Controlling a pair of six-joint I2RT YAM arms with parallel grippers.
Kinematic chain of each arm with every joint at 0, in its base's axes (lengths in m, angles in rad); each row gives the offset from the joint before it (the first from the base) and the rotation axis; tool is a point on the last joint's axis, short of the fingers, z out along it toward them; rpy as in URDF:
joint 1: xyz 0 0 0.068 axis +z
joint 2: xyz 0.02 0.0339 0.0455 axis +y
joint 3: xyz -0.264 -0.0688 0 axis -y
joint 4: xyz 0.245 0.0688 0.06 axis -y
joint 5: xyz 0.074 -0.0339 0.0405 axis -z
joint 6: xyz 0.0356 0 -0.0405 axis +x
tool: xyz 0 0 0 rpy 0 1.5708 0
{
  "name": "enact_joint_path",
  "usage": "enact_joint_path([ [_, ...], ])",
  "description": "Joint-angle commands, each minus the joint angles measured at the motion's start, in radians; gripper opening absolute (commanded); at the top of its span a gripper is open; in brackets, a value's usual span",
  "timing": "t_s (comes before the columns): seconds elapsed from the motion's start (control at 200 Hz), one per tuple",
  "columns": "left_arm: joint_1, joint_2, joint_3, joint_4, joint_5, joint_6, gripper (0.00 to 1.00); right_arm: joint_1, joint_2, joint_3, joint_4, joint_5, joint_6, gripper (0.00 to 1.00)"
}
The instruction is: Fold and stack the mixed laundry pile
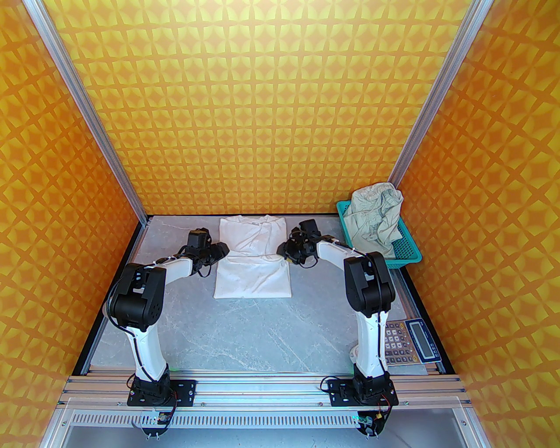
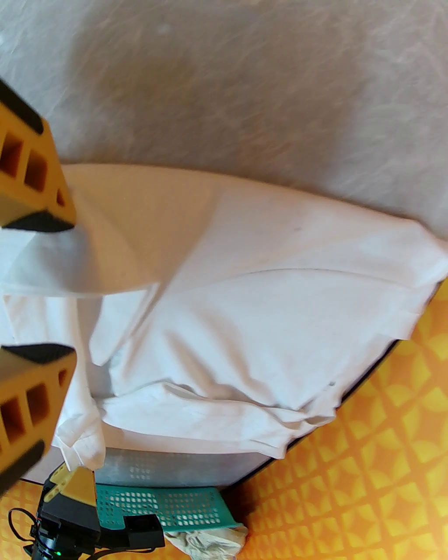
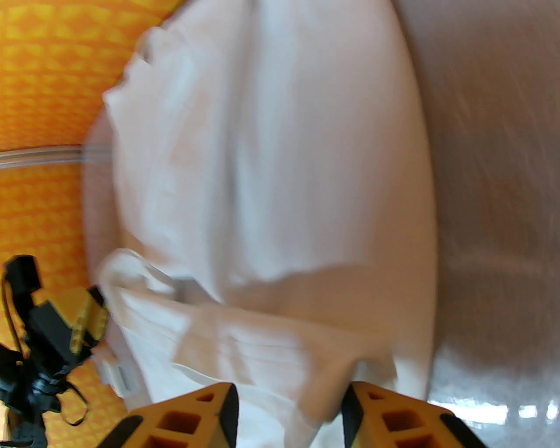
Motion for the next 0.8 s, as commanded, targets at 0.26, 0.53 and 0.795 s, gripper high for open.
enact_joint_path([
  [0.26, 0.006, -0.288, -0.08, -0.169, 0.055, 0.124, 0.5, -0.024, -0.223, -0.255, 0.21, -0.025, 0.084, 0.49],
  [0.53, -0.091, -0.275, -0.183, -0.204, 0.13, 0.137, 0.45, 0.085, -0.201, -0.334, 0.242, -0.009, 0.099, 0.49],
  [0.795, -0.103, -0.102, -0.079, -0.122, 0.156, 0.111, 0.47, 0.086, -0.099, -0.219, 0.181, 0.035, 0.111, 0.5],
])
